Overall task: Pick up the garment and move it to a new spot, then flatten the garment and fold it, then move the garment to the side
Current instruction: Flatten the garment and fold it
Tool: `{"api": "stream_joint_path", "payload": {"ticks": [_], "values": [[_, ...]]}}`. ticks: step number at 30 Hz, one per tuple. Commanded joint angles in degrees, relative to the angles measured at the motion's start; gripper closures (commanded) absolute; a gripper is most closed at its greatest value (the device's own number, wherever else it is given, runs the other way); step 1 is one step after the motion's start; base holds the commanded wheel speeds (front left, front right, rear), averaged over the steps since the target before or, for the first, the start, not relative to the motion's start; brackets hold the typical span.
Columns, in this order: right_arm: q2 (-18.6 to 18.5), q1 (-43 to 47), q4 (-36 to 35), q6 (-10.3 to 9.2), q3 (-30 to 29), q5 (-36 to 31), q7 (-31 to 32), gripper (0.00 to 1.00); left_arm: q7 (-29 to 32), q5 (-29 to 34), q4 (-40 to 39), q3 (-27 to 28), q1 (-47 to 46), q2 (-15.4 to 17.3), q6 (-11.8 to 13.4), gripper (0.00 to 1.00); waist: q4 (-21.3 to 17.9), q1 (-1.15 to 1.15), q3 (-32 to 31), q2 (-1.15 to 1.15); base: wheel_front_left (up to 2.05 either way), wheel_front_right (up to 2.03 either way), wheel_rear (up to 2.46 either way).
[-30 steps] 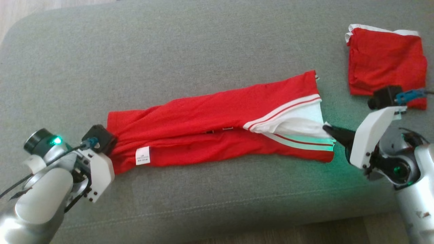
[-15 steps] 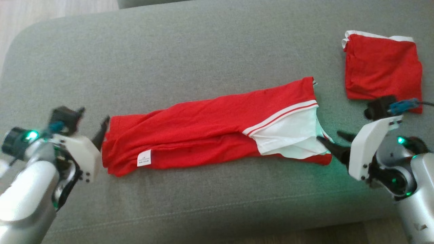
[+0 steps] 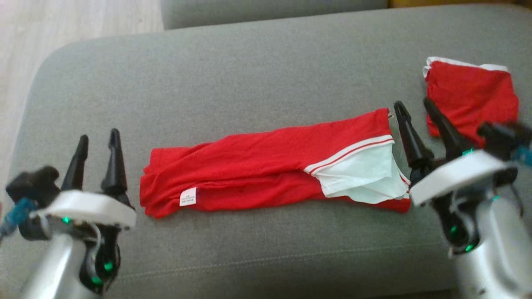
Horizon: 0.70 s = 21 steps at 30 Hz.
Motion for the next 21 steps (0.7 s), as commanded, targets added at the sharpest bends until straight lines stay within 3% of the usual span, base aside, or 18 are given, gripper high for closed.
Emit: {"api": "stream_joint_path", "payload": {"ticks": [1,6,11,16,21], "values": [[1.39,1.3,-1.25,-0.01,0.31,-1.28,-2.65,0.0,-0.67,2.44,-3.05,3.77,-0.29,0.5,-0.85,0.0,0.44,0.0,-0.75,0.0,0.0,0.0,0.0],[4.76,6.0,1.52,-0.01,-0.32,-5.95,-12.53,0.0,-0.69,10.6,-7.23,10.78,7.46,-7.95,-4.93,0.0,0.77,0.0,-1.54,0.0,0.0,0.0,0.0],[5.39,7.65,5.09,-0.01,-1.87,-7.68,-15.89,0.0,-0.7,16.87,-8.14,17.33,10.56,-15.07,-10.92,0.0,1.01,0.0,-1.25,0.0,0.0,0.0,0.0],[5.42,7.34,8.12,-0.01,-1.31,-7.39,-16.67,0.0,-0.7,20.78,-6.58,20.15,11.39,-17.46,-13.92,0.0,1.14,0.0,-1.06,0.0,0.0,0.0,0.0],[5.43,5.3,12.55,-0.01,-2.68,-8.37,-16.58,0.0,-0.7,22.61,-5.7,21.08,10.62,-17.92,-14.88,0.0,1.57,0.0,-0.3,0.0,0.0,0.0,0.0]]}}
